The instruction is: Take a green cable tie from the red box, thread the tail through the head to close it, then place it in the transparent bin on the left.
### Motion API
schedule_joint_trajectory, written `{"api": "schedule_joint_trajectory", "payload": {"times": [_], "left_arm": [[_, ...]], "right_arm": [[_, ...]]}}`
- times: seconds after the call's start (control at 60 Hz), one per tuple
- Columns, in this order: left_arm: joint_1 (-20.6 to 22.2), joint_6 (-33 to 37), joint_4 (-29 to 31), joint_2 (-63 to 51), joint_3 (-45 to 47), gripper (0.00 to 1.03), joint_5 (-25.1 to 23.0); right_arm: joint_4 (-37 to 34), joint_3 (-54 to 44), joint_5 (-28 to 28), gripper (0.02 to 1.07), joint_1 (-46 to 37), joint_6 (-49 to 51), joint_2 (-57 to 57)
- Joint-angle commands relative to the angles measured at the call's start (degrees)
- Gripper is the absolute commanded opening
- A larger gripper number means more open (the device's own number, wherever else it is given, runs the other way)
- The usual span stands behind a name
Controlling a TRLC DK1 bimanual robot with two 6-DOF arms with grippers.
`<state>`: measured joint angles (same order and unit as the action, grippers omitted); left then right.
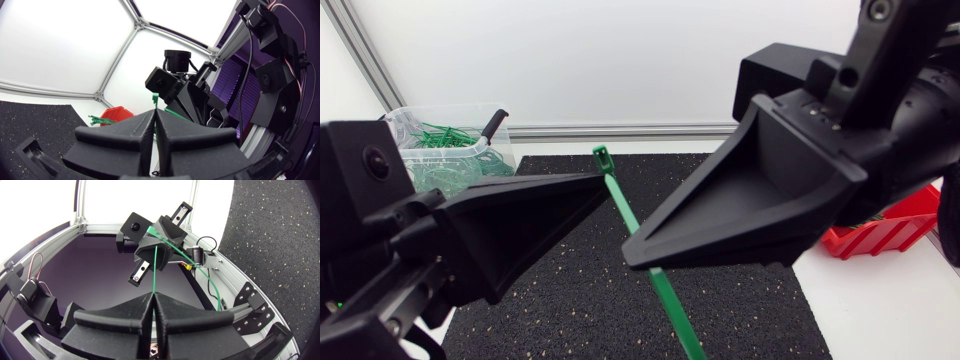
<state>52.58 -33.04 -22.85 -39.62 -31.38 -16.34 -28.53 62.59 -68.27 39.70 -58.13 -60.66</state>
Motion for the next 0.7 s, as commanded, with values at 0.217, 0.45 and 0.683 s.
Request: {"api": "schedule_joint_trajectory", "payload": {"times": [0.217,0.45,0.683], "left_arm": [[0.6,-1.7,0.3,0.6,-1.4,0.04,0.1],[0.9,-1.7,0.4,0.6,-1.1,0.04,0.0],[1.1,-1.8,0.4,0.6,-0.9,0.04,-0.1]], "right_arm": [[-0.6,1.7,0.9,0.08,0.5,-1.9,-0.3],[-0.1,2.3,1.8,0.08,0.5,-2.1,-0.5],[1.5,1.4,2.2,0.08,-0.8,-2.2,-1.7]]}}
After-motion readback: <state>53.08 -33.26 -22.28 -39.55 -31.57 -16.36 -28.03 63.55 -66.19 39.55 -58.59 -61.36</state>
